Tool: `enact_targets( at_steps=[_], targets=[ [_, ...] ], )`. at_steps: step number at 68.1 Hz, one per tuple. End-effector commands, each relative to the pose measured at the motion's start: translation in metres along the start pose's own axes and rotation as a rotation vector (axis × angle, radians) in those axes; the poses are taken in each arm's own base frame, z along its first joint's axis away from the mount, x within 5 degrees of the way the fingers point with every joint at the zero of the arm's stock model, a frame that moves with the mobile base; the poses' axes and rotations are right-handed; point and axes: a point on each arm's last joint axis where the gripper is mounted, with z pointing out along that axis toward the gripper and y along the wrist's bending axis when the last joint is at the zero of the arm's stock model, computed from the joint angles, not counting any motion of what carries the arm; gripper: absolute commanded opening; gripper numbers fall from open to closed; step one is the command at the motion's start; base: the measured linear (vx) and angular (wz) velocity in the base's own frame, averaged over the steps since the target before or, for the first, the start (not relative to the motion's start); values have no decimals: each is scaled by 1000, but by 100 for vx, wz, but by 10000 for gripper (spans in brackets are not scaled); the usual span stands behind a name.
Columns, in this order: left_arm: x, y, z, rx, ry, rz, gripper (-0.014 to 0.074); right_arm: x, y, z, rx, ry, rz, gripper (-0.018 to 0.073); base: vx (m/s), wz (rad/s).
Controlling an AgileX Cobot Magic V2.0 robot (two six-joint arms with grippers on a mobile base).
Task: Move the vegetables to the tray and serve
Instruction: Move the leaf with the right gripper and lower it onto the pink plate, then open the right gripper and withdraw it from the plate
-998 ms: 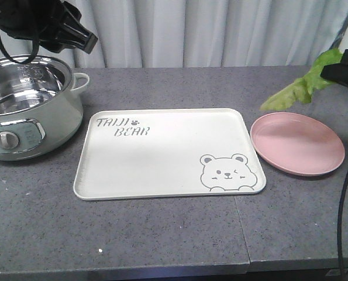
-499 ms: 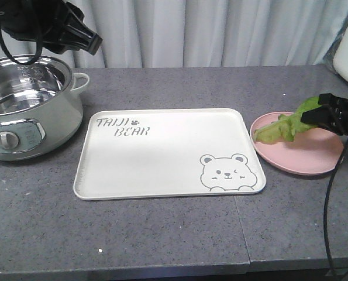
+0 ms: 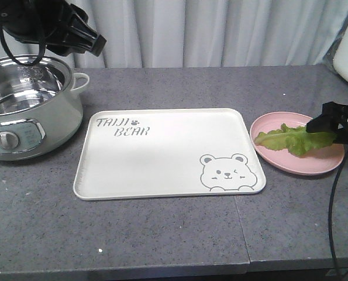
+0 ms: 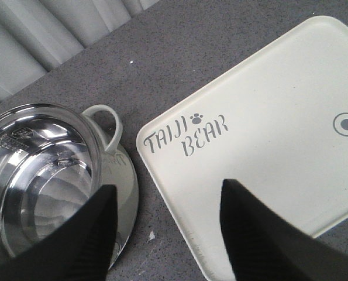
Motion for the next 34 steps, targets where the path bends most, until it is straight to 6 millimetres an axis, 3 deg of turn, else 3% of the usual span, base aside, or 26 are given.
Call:
enact_targets(
  at_steps=[1,19,34],
  targets=[
    [-4,7,-22,-8,-80,-28,376,-18,11,-29,64,-50,-17,458,0,0],
    [-4,7,-22,-8,-80,-27,376,-33,8,-52,241,-19,-21,457,0,0],
    [-4,7,-22,-8,-80,-27,376,-26,6,-55,286,69,54,438,0,0]
  ],
)
